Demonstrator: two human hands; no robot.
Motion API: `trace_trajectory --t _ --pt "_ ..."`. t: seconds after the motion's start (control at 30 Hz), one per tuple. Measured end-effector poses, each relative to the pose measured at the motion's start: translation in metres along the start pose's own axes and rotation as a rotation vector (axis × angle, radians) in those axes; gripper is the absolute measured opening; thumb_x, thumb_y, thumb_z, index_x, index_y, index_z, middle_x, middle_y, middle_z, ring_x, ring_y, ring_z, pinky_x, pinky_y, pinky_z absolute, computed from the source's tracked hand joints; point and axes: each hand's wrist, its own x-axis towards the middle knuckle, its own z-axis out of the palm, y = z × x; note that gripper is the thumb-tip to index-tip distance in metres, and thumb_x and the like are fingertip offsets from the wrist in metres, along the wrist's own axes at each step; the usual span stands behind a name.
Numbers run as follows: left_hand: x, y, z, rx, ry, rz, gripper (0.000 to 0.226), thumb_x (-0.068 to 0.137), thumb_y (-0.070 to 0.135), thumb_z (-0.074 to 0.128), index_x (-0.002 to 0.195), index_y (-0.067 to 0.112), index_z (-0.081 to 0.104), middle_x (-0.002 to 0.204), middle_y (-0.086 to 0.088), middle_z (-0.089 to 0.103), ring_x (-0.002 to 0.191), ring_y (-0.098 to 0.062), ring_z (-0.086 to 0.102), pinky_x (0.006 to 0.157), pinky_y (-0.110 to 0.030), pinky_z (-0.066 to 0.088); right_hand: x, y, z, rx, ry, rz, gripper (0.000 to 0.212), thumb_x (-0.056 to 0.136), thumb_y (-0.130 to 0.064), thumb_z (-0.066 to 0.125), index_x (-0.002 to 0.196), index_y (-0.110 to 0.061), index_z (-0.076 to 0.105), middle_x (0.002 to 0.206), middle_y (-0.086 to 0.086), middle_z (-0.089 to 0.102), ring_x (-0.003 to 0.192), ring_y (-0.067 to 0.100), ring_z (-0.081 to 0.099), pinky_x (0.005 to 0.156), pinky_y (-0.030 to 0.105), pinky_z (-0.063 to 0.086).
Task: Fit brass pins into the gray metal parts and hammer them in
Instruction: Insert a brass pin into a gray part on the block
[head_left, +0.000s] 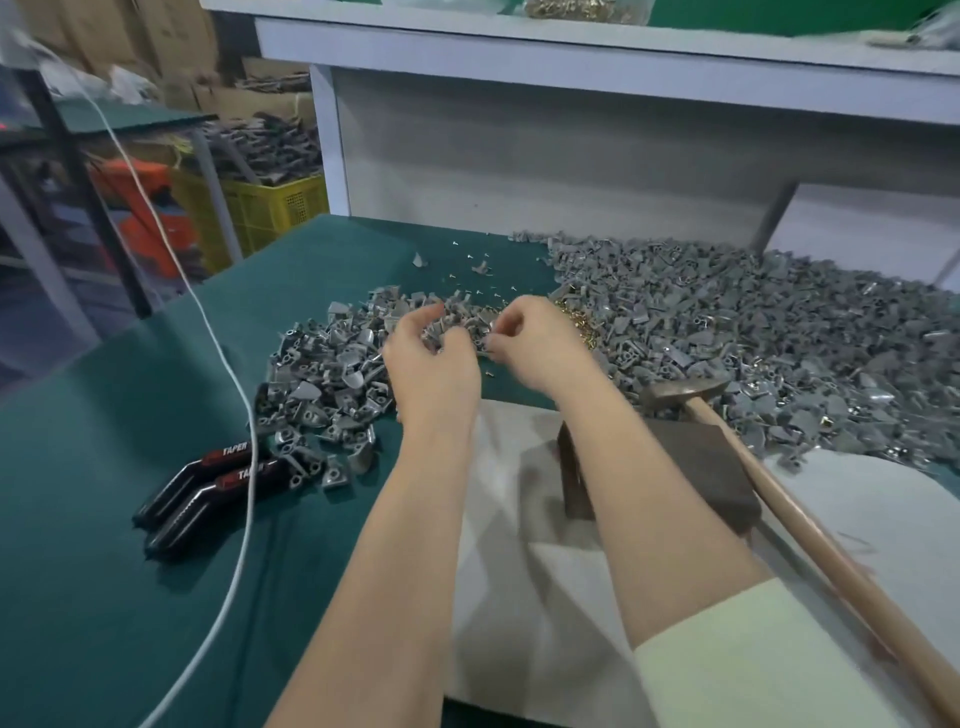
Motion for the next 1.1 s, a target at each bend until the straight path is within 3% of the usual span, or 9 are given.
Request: trace_trajectory --t 0.13,0.23,0.37,0.47,0.63,0.77,0.87,1.0,1.1 --pt "0.0 -0.004 0.002 -0.137 0.057 -0.094 0.026 0.094 0.007 0.042 0.112 0.02 0.055 0.091 0.01 0.053 0.059 0.01 0.049 0.053 -0.003 0.037 -0.008 0.015 -0.002 0.029 -0.049 0.017 0.017 0.089 -0.01 0.055 0.1 -0.019 0.064 0.109 0.002 0.065 0.101 0.019 0.059 0.078 0.024 0.042" --pt "0.003 0.001 -0.005 -0.256 0.189 -0.093 0.025 0.094 0.005 0.038 0.105 0.021 0.053 0.099 0.006 0.054 0.075 -0.001 0.05 0.063 -0.01 0.04 -0.011 0.005 0.022 -0.016 -0.167 -0.098 0.036 0.09 -0.011 0.054 0.123 -0.023 0.06 0.128 0.0 0.059 0.115 0.021 0.055 0.095 0.028 0.042" --pt "0.007 0.004 -0.014 -0.368 0.351 -0.042 0.025 0.092 0.004 0.036 0.102 0.022 0.05 0.106 -0.001 0.055 0.069 -0.007 0.047 0.064 -0.017 0.04 -0.013 -0.017 0.057 -0.143 -0.313 -0.191 0.03 0.092 -0.015 0.046 0.114 -0.026 0.064 0.126 0.007 0.056 0.118 0.031 0.049 0.097 0.04 0.042" --pt "0.008 0.005 -0.016 -0.4 0.403 -0.011 0.024 0.092 0.004 0.038 0.103 0.022 0.05 0.108 0.003 0.054 0.073 -0.002 0.048 0.062 -0.007 0.039 -0.011 -0.023 0.069 -0.238 -0.26 -0.162 0.024 0.093 -0.015 0.045 0.109 -0.017 0.064 0.125 0.011 0.053 0.119 0.032 0.044 0.095 0.043 0.038" --pt "0.005 0.003 -0.013 -0.399 0.35 -0.019 0.021 0.093 0.004 0.039 0.102 0.02 0.05 0.093 0.006 0.052 0.055 0.012 0.049 0.051 -0.004 0.037 -0.011 -0.021 0.059 -0.015 -0.104 -0.1 0.015 0.088 -0.004 0.048 0.087 -0.014 0.059 0.101 0.01 0.064 0.094 0.028 0.058 0.076 0.033 0.047" --pt "0.002 0.0 -0.007 -0.271 0.206 -0.037 0.024 0.093 0.008 0.045 0.105 0.028 0.051 0.128 -0.005 0.049 0.084 -0.011 0.052 0.071 -0.019 0.043 -0.009 -0.013 0.012 0.343 -0.028 -0.017 0.015 0.089 -0.017 0.062 0.101 -0.014 0.053 0.103 0.009 0.064 0.097 0.027 0.061 0.089 0.04 0.048" --pt "-0.003 -0.005 0.0 -0.197 -0.004 -0.098 0.012 0.097 0.021 0.05 0.105 0.024 0.057 0.102 0.003 0.062 0.091 -0.013 0.059 0.091 -0.032 0.049 -0.014 -0.009 -0.018 0.362 -0.074 -0.082 0.015 0.082 -0.012 0.068 0.083 -0.021 0.056 0.092 0.011 0.067 0.09 0.03 0.065 0.087 0.045 0.05" --pt "-0.004 -0.009 0.001 -0.204 -0.04 -0.07 0.009 0.095 0.015 0.054 0.09 0.016 0.062 0.083 0.0 0.065 0.077 -0.011 0.062 0.071 -0.021 0.053 -0.02 -0.002 -0.024 0.624 -0.215 -0.091 0.016 0.086 0.001 0.06 0.099 -0.008 0.064 0.091 0.01 0.066 0.078 0.019 0.066 0.081 0.032 0.057" --pt "-0.001 -0.01 -0.001 -0.287 0.031 -0.086 0.007 0.094 0.006 0.055 0.094 0.009 0.061 0.08 -0.001 0.062 0.072 -0.009 0.06 0.059 -0.011 0.05 -0.007 0.005 -0.008 0.682 -0.026 0.104 0.022 0.091 0.003 0.051 0.11 0.0 0.06 0.095 0.013 0.062 0.077 0.023 0.067 0.077 0.033 0.058"
